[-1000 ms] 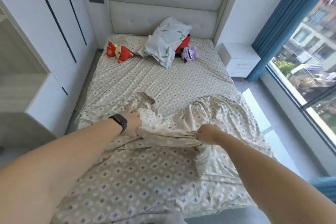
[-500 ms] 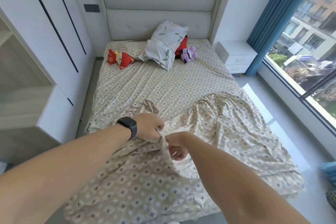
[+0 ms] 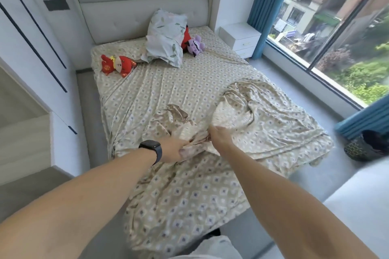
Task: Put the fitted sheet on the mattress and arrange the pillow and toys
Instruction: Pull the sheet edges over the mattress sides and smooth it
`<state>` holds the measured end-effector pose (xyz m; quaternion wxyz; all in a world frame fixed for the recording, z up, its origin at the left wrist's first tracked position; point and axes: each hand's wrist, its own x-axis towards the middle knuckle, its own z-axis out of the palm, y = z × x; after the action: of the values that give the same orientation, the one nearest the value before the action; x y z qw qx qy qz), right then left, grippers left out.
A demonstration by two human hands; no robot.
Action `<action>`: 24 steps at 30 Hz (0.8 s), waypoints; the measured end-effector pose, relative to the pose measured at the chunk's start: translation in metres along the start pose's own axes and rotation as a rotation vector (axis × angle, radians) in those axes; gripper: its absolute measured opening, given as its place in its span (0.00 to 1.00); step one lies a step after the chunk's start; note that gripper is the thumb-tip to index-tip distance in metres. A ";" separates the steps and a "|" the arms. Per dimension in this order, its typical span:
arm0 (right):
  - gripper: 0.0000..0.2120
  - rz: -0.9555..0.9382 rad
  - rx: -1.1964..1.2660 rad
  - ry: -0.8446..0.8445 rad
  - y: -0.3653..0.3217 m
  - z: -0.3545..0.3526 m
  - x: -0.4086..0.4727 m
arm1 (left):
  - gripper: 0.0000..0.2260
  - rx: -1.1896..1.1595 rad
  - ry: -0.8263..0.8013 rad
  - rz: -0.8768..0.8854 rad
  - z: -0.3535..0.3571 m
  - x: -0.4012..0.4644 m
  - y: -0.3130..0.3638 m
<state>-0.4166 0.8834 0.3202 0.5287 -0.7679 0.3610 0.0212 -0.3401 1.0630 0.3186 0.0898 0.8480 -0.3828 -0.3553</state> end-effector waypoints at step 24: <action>0.09 -0.210 -0.469 0.057 -0.027 0.135 -0.113 | 0.11 0.237 -0.035 0.351 -0.042 -0.065 -0.105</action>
<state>-0.4371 1.0606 0.3293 0.3252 -0.9031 0.2791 0.0274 -0.2805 1.1770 0.3394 0.0434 0.7666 -0.5654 -0.3012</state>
